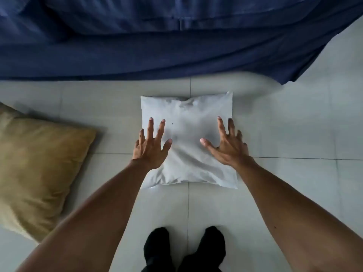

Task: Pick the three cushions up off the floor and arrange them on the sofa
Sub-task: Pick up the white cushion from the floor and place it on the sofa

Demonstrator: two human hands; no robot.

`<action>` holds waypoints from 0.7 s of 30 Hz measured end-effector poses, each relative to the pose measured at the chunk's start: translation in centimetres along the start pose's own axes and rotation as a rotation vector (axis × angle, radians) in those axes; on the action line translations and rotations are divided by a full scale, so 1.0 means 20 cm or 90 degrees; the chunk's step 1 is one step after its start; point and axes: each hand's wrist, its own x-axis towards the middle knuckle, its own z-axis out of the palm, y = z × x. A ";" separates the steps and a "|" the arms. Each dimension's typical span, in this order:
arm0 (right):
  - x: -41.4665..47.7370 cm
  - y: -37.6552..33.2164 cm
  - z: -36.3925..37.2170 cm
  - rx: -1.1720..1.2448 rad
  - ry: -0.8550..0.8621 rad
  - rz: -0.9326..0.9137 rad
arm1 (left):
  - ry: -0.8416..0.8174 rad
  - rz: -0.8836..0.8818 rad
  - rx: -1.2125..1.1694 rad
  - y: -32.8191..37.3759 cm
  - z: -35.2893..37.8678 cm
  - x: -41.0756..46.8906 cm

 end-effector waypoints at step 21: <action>0.33 0.11 0.45 0.200 0.216 -0.131 | 0.154 0.009 -0.291 -0.27 0.37 0.25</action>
